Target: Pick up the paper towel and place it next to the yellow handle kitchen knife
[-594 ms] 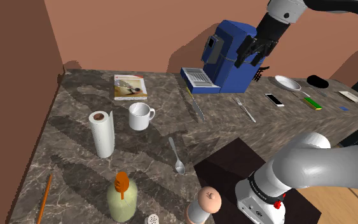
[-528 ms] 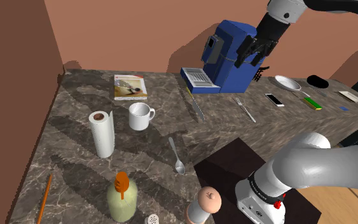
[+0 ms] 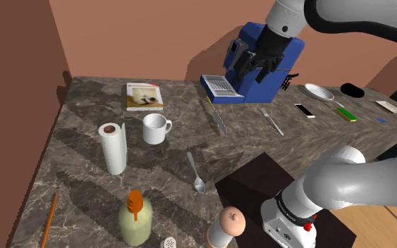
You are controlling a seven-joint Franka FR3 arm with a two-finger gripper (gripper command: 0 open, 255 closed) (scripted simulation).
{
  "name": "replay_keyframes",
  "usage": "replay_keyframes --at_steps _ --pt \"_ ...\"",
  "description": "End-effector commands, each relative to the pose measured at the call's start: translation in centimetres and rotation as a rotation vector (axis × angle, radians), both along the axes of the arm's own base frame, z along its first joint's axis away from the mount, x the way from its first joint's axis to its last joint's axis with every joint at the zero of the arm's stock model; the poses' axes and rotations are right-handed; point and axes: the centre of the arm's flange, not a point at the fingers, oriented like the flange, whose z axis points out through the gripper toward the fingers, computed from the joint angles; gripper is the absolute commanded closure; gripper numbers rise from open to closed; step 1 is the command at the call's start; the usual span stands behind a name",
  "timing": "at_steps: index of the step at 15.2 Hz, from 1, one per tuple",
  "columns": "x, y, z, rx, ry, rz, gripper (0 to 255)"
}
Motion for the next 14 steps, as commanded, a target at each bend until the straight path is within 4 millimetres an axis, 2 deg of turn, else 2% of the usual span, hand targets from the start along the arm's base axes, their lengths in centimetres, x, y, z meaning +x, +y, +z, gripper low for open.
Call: replay_keyframes --at_steps 1,14 --pt "0.4 2.2 -1.0 0.0 -0.004 -0.01 0" --pt "4.1 18.0 -7.1 -0.007 -0.021 -0.062 0"
